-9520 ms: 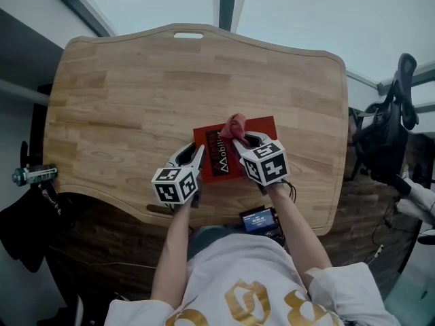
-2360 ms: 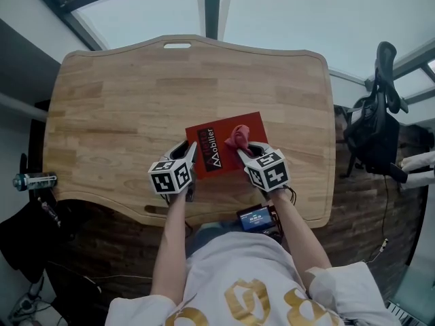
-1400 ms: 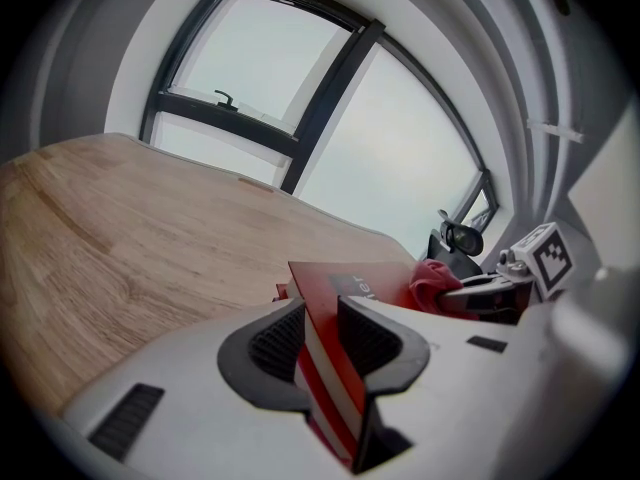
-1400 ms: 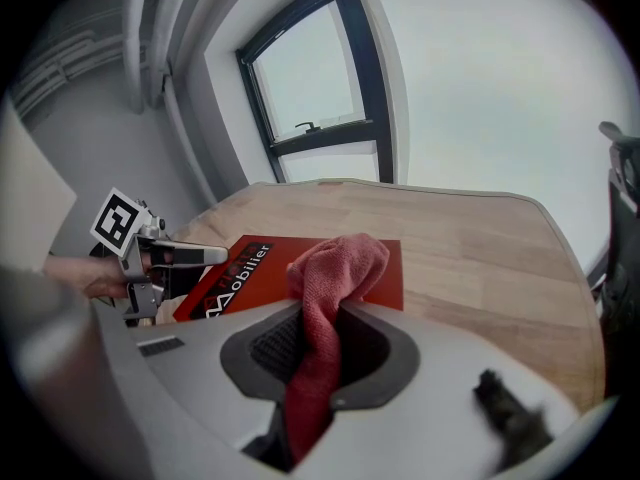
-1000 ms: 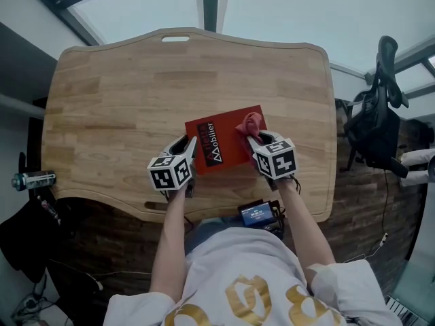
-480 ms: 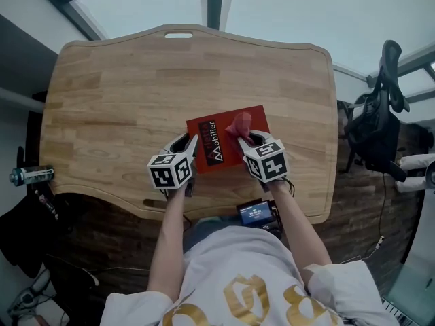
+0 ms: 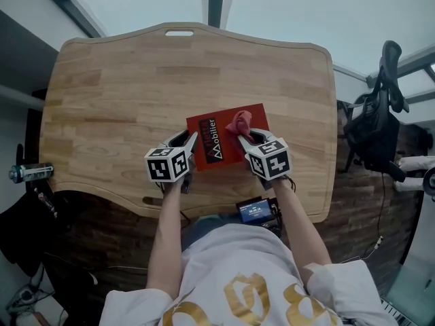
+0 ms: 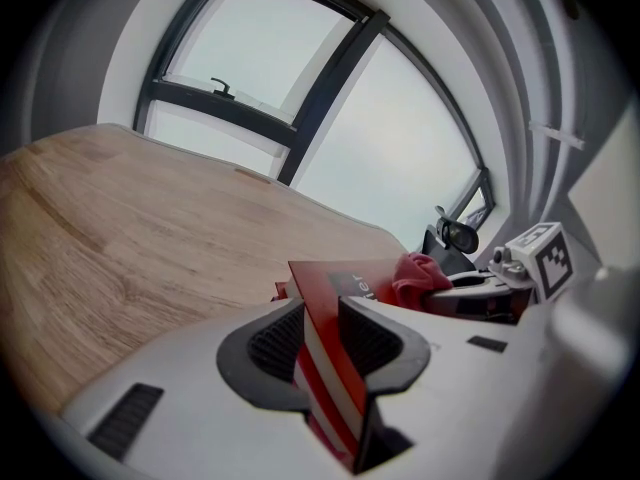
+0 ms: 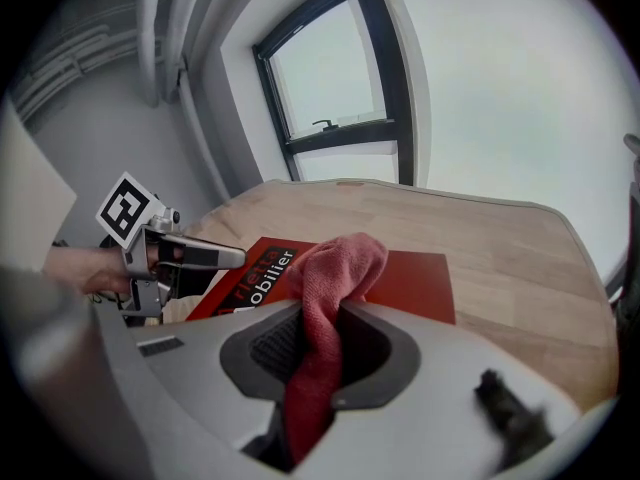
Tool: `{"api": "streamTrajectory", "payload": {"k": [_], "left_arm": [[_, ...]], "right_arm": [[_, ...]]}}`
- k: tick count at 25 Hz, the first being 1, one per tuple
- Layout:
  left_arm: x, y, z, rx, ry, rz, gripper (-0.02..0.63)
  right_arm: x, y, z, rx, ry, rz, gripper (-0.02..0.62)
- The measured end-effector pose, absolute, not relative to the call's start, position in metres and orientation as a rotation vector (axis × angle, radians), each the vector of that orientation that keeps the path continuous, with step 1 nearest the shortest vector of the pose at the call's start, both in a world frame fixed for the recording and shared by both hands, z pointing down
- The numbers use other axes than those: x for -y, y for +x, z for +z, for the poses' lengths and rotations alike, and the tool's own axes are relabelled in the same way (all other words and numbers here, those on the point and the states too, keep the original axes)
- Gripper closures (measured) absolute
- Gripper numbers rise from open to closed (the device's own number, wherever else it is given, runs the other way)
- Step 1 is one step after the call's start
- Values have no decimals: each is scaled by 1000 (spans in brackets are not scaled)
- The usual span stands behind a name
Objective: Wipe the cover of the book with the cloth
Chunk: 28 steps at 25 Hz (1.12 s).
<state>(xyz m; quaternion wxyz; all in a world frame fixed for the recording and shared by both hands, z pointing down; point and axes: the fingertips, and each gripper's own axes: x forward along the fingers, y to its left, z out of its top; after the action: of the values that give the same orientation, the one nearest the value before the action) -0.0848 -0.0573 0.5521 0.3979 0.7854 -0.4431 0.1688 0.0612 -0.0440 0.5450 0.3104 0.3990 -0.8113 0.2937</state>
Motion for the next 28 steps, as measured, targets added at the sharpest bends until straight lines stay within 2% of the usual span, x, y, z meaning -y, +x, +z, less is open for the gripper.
{"api": "streamTrajectory", "payload": {"k": [6,10,11,12,16,28], "left_arm": [[58,-97,538,1163,1984,400,520],[56,-99,515,1226,2040,403,520],[56,-98,510,1246,2061,430,527],[55,-97,505,1269,2082,466,569],[47,-94,483,1359,2165,569,574],[11,-77,395,1534,2346,407,580]], "right_arm": [[47,74,530,2152,1149,916,526],[40,81,518,2130,1188,777,526],[38,83,514,2132,1206,755,526],[37,85,509,2137,1230,741,526],[27,92,483,2159,1364,656,526],[-10,111,402,2342,1599,450,526]]}}
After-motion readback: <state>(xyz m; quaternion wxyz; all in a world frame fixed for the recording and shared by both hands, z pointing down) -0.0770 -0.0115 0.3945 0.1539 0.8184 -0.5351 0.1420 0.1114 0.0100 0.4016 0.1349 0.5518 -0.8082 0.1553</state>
